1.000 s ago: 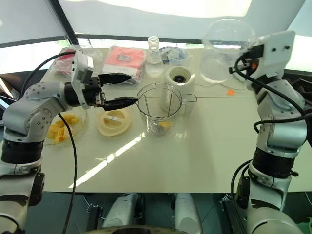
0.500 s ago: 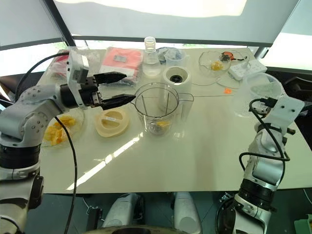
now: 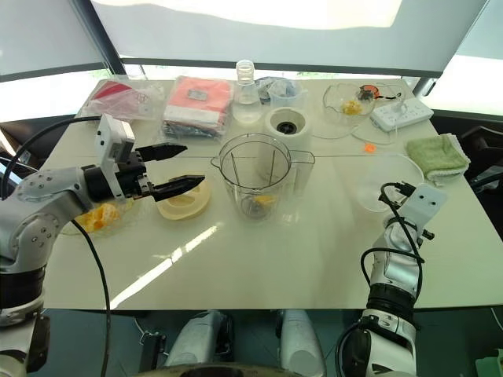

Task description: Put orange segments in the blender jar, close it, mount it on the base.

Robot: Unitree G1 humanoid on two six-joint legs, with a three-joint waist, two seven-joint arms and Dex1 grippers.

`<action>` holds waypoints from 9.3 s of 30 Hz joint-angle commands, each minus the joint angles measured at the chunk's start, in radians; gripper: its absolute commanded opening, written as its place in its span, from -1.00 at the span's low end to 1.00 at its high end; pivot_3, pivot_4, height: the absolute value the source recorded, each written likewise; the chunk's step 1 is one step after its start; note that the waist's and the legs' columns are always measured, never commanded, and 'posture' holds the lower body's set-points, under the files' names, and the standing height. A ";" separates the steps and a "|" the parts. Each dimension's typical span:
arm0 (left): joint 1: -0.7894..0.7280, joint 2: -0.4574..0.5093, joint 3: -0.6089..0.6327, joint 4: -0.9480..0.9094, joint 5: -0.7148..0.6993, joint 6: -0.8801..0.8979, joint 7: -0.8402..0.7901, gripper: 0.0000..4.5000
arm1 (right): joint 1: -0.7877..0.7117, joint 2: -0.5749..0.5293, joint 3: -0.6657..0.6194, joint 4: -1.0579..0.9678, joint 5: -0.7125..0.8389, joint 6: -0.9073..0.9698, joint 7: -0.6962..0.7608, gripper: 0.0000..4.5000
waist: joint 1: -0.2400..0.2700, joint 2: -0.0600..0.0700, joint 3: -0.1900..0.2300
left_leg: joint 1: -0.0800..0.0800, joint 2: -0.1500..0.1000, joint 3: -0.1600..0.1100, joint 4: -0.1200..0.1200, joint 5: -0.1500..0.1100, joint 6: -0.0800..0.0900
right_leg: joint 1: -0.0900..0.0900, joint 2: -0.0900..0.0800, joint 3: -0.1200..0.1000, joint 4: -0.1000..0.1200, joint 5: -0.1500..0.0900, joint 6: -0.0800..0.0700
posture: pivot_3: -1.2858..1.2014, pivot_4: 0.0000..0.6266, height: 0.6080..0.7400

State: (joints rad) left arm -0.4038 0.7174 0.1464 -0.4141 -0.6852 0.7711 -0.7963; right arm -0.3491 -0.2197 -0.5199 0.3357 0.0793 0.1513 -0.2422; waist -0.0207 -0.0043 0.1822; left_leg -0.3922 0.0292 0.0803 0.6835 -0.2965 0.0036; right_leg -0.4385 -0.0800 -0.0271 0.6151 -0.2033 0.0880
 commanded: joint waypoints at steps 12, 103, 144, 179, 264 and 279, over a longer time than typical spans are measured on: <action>-0.004 -0.031 -0.018 -0.044 -0.012 0.002 0.051 1.00 | -0.032 -0.010 0.038 0.083 -0.001 -0.100 -0.104 -0.38 | -0.001 0.000 0.000 | 0.000 0.000 0.000 0.000 0.000 0.000 | 0.000 0.001 0.000 0.000 0.000 0.000 | 0.03 -0.52 1.00; -1.056 -0.137 -0.385 1.710 0.987 -1.179 -0.505 -0.88 | 0.589 -0.532 0.221 -1.172 0.995 0.587 0.407 1.00 | 0.036 -0.024 -0.005 | -0.020 0.001 -0.001 0.015 -0.008 0.013 | -0.006 -0.001 -0.008 -0.006 0.004 0.000 | 0.03 -0.52 1.00; -1.343 -0.476 -0.960 1.638 0.515 -0.876 -0.818 -0.88 | 0.325 -0.202 0.423 -0.950 0.433 0.513 0.315 1.00 | 0.033 -0.023 -0.005 | -0.018 0.001 -0.003 0.016 -0.009 0.015 | -0.007 0.000 -0.004 -0.004 0.000 -0.001 | 0.03 -0.52 1.00; -1.285 -0.347 -1.495 1.459 0.155 -0.923 -0.818 -0.88 | 0.188 0.012 0.511 -0.681 0.121 0.249 0.351 -0.58 | 0.025 -0.019 -0.008 | -0.015 0.001 -0.003 0.016 -0.009 0.015 | -0.005 0.001 -0.003 -0.002 0.000 -0.001 | 0.03 -0.52 1.00; -0.800 -0.271 -0.855 0.791 0.657 0.029 -0.749 -0.88 | 0.150 0.039 0.477 -0.646 0.039 0.281 0.352 -0.58 | 0.006 -0.002 -0.027 | 0.001 0.001 -0.003 0.008 -0.010 0.016 | 0.007 0.000 -0.002 -0.003 -0.006 0.000 | 0.03 -0.52 1.00; -0.709 -0.318 -0.764 0.688 0.624 0.482 -0.435 -0.88 | 0.132 0.043 0.483 -0.656 0.042 0.310 0.335 -0.58 | 0.010 -0.003 -0.036 | 0.006 0.001 -0.005 0.007 -0.010 0.016 | 0.012 -0.001 -0.002 -0.003 -0.007 0.000 | 0.03 -0.52 1.00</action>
State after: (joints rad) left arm -1.2265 0.4176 -0.5175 0.1485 -0.0541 1.1276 -1.2690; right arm -0.1864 -0.1741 0.0193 -0.2483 0.1221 0.4893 0.1124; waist -0.0106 -0.0071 0.1458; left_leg -0.3857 0.0304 0.0753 0.6906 -0.3063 0.0199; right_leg -0.4262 -0.0816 -0.0288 0.6125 -0.2105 0.0880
